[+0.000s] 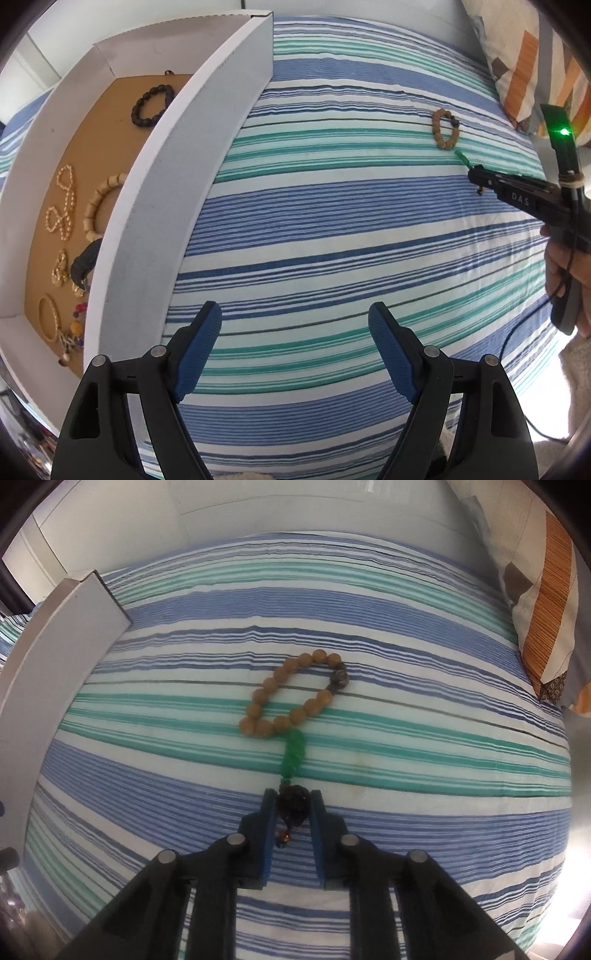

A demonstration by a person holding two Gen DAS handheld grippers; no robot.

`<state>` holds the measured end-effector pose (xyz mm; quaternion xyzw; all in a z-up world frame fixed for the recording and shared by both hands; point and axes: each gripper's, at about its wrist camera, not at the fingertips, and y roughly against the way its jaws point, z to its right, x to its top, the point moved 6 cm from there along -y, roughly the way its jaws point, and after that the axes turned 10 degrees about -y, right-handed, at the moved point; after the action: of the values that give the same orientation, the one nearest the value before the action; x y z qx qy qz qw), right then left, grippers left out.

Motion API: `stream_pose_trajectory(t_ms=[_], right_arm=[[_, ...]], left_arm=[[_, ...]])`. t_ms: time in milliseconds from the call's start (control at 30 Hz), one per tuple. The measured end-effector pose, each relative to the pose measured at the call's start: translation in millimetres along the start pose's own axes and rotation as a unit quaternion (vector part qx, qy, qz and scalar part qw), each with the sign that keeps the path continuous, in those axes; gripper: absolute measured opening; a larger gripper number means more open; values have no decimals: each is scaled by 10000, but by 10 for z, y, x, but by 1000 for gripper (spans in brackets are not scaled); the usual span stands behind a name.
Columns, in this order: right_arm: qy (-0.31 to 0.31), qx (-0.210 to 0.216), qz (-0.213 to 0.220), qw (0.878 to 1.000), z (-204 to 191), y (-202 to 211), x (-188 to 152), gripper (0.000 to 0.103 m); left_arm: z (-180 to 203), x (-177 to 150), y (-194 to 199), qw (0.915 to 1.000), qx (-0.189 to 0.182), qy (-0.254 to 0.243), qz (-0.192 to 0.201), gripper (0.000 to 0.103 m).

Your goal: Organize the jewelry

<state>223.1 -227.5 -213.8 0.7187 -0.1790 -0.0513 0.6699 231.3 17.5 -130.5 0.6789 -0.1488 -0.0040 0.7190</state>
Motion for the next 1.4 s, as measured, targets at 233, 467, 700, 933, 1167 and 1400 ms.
stream_pose_trajectory(t_ms=[233, 467, 700, 933, 1167, 1400], right_arm=[[4, 1443, -439, 9886, -899, 286, -420, 27], [-174, 1460, -470, 9880, -925, 405, -606, 51], [-467, 871, -167, 9950, -531, 519, -540, 51], [-547, 774, -9, 9955, -477, 585, -483, 51], [-469, 800, 41, 9957, -544, 631, -472, 51], [-475, 817, 40, 9955, -579, 645, -509, 51]], left_arm=[[-188, -97, -104, 9997, 37, 207, -116, 83], [-280, -268, -142, 9990, -4, 394, -218, 83], [-238, -297, -96, 9991, -141, 380, -99, 83], [-190, -300, -88, 9990, -190, 401, -47, 83], [-219, -362, -56, 9989, -174, 442, -32, 83], [-222, -427, -69, 9988, -180, 460, -74, 83]])
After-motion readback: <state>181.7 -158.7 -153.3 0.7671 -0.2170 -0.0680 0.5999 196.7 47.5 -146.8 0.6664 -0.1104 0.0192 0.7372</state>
